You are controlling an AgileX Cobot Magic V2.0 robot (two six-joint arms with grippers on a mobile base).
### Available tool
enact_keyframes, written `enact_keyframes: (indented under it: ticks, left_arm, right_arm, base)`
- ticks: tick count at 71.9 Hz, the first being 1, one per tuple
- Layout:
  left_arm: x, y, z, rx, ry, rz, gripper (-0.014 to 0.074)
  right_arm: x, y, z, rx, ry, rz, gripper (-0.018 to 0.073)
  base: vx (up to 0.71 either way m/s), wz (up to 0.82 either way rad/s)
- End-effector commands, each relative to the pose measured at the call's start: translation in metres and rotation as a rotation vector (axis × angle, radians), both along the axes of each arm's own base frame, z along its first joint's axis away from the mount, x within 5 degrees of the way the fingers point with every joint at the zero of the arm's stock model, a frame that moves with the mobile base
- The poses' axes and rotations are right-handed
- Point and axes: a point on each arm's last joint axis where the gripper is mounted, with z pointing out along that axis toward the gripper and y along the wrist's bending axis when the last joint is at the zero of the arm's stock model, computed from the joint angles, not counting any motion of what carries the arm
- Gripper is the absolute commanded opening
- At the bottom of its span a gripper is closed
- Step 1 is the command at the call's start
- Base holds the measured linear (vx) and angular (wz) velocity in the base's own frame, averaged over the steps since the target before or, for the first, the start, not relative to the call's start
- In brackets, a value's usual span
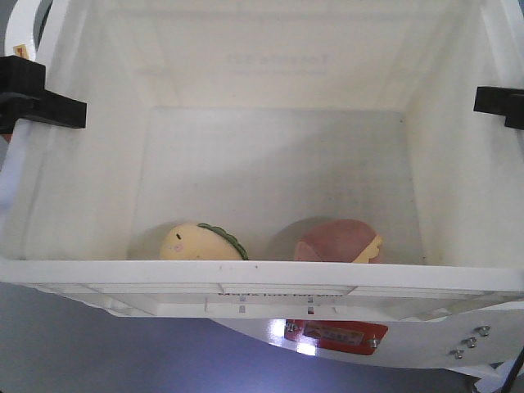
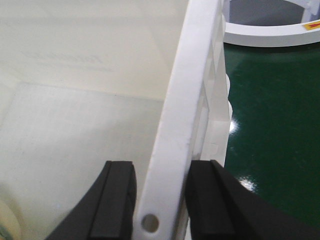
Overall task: Place moving items into box and shelve
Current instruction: 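Hold the tote by both rims while the base drives away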
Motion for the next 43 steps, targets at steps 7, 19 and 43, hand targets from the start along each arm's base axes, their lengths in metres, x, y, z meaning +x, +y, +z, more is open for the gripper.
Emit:
enact_keyframes:
  ticks: [7, 19, 43]
  left_arm:
    - [-0.0063, -0.0037, 0.0288, -0.133, -0.168, 0.011, 0.0000]
    - [-0.0063, -0.0037, 0.0288, -0.133, -0.168, 0.011, 0.0000]
    - [-0.0063, -0.0037, 0.0288, -0.133, -0.168, 0.011, 0.0000]
  right_arm:
    - [-0.0032, 0.0009, 0.0275, 0.077, -0.162, -0.026, -0.0006]
    - [-0.0032, 0.0009, 0.0275, 0.077, -0.162, -0.026, -0.0006]
    - [-0.0032, 0.0009, 0.0274, 0.077, -0.161, -0.025, -0.0006]
  base:
    - [-0.16, 0.28]
    - [-0.17, 0.36]
    - [-0.19, 0.52]
